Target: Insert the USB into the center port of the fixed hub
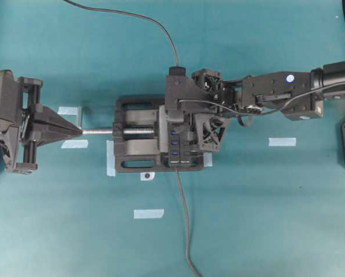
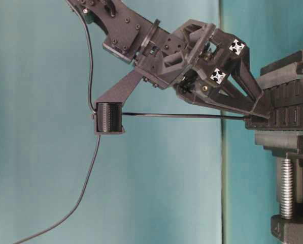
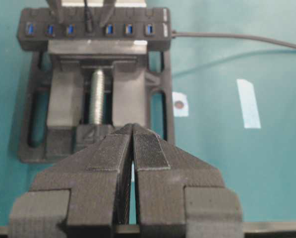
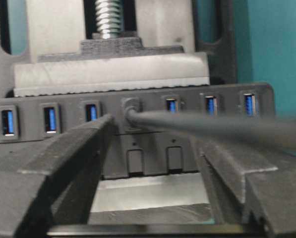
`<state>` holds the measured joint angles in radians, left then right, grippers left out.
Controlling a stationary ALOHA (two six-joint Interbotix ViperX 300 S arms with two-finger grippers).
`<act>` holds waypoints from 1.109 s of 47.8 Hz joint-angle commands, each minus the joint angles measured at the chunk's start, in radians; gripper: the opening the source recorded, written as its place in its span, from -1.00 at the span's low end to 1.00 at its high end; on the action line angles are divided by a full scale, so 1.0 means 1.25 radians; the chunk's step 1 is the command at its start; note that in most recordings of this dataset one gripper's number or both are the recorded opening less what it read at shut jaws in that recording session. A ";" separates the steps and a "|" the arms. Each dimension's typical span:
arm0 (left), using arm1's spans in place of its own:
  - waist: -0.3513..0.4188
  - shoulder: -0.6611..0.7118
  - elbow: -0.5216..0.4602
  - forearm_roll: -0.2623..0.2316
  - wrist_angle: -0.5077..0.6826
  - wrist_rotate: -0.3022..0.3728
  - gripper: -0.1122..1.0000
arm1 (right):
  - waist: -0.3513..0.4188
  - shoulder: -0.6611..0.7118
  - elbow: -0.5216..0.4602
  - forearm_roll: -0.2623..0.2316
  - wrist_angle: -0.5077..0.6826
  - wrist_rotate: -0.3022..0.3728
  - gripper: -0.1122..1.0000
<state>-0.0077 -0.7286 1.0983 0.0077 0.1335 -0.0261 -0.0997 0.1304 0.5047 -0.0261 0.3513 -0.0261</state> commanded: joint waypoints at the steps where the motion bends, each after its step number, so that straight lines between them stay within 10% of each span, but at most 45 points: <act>1: -0.001 0.000 -0.009 0.000 -0.004 -0.001 -0.80 | 0.004 -0.017 -0.017 0.001 0.001 0.004 0.65; 53: -0.004 -0.001 -0.009 0.001 -0.004 -0.012 -0.79 | 0.004 -0.113 0.012 0.002 0.001 0.004 0.65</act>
<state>-0.0107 -0.7286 1.0999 0.0061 0.1335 -0.0414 -0.0982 0.0337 0.5216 -0.0261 0.3574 -0.0261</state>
